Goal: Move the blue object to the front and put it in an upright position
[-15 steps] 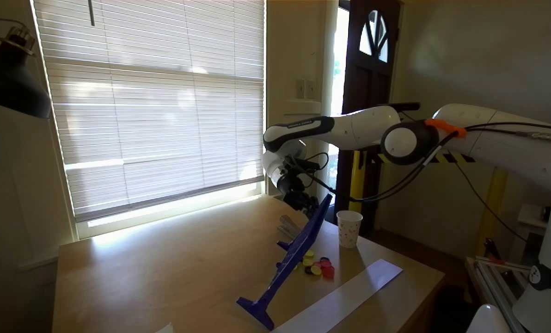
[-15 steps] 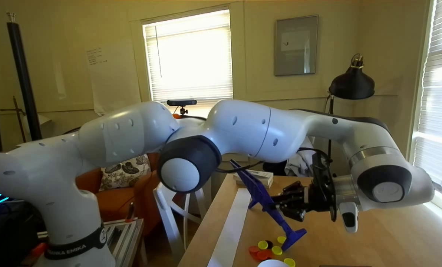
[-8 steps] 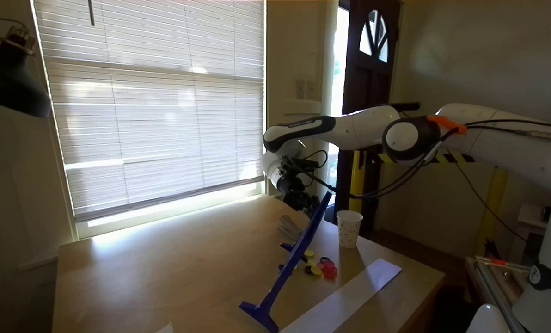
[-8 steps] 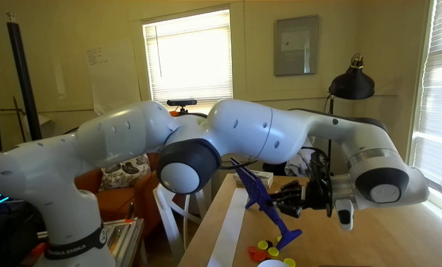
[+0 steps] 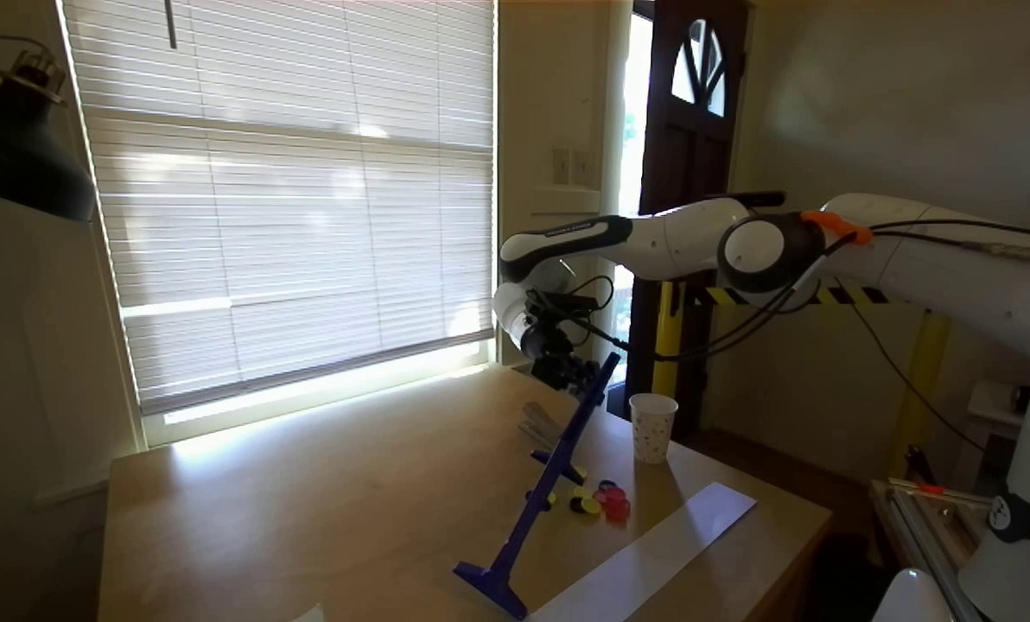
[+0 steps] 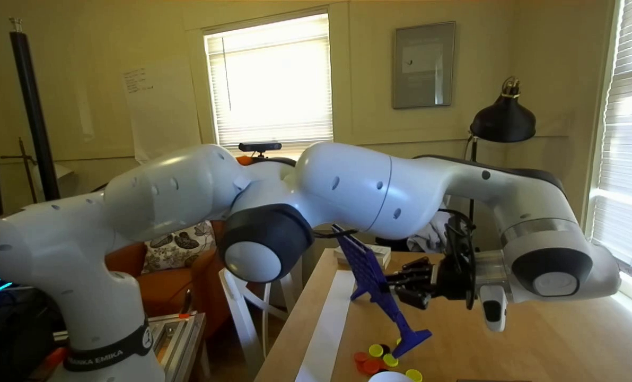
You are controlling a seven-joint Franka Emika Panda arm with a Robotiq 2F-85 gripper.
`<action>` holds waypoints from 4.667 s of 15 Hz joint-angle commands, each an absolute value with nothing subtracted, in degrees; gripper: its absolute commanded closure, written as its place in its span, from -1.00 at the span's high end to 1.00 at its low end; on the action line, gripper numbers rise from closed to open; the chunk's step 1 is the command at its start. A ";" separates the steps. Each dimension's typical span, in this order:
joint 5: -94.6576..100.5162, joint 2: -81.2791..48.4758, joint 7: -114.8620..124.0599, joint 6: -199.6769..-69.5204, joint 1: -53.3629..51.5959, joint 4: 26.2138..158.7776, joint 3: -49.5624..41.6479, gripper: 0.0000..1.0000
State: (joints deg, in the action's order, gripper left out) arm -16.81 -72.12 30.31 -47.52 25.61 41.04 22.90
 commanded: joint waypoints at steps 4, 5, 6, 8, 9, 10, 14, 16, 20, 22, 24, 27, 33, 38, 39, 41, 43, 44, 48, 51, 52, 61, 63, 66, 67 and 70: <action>-13.48 -71.67 35.26 -47.52 28.70 44.70 28.82 -0.87; -11.76 -71.49 34.69 -47.52 28.72 45.57 29.51 -0.87; -10.19 -71.22 34.05 -47.52 28.96 46.73 30.30 -0.87; -7.73 -71.07 33.40 -47.52 29.33 48.29 31.58 -0.87; -6.65 -71.00 33.13 -47.52 29.51 49.04 32.19 -0.87; -5.74 -71.03 32.96 -47.52 29.62 49.53 32.66 -0.87; -3.72 -71.23 32.91 -47.49 30.14 50.72 34.19 -0.87; -3.10 -71.20 33.03 -47.48 30.35 50.93 34.66 -0.87; -2.65 -71.32 33.39 -47.47 30.69 50.95 35.12 -0.36; -2.43 -71.26 33.60 -47.47 30.84 51.17 35.10 0.13; -1.68 -71.20 33.45 -47.47 30.71 50.99 34.81 0.42; -2.42 -70.87 32.92 -47.47 29.96 50.41 32.75 0.87; -1.06 -69.48 28.98 -47.33 27.49 49.36 27.53 1.00; -4.80 -67.02 19.65 -47.35 19.38 46.49 12.36 1.00; -4.32 -67.36 18.06 -47.37 18.47 44.99 11.06 1.00; -3.28 -68.39 12.82 -47.49 16.02 41.46 6.64 1.00; 1.05 -70.61 9.31 -47.68 16.20 35.94 8.62 1.00; 2.29 -71.36 6.38 -47.92 15.13 33.18 7.60 1.00; 5.60 -71.96 -2.49 -51.90 13.57 27.73 6.35 1.00; 7.89 -71.20 -8.62 -57.60 12.45 26.42 5.29 1.00; 8.50 -70.98 -10.17 -59.79 12.08 26.13 5.24 1.00; 5.27 -67.95 -17.33 -76.85 7.65 24.60 2.64 1.00; 4.86 -66.86 -17.78 -79.88 6.93 24.58 2.73 1.00; 3.31 -65.41 -17.95 -83.66 6.35 24.53 3.41 1.00; 2.40 -65.01 -17.69 -84.51 6.39 24.50 3.80 1.00; 0.42 -63.73 -17.43 -86.68 6.05 24.70 4.40 1.00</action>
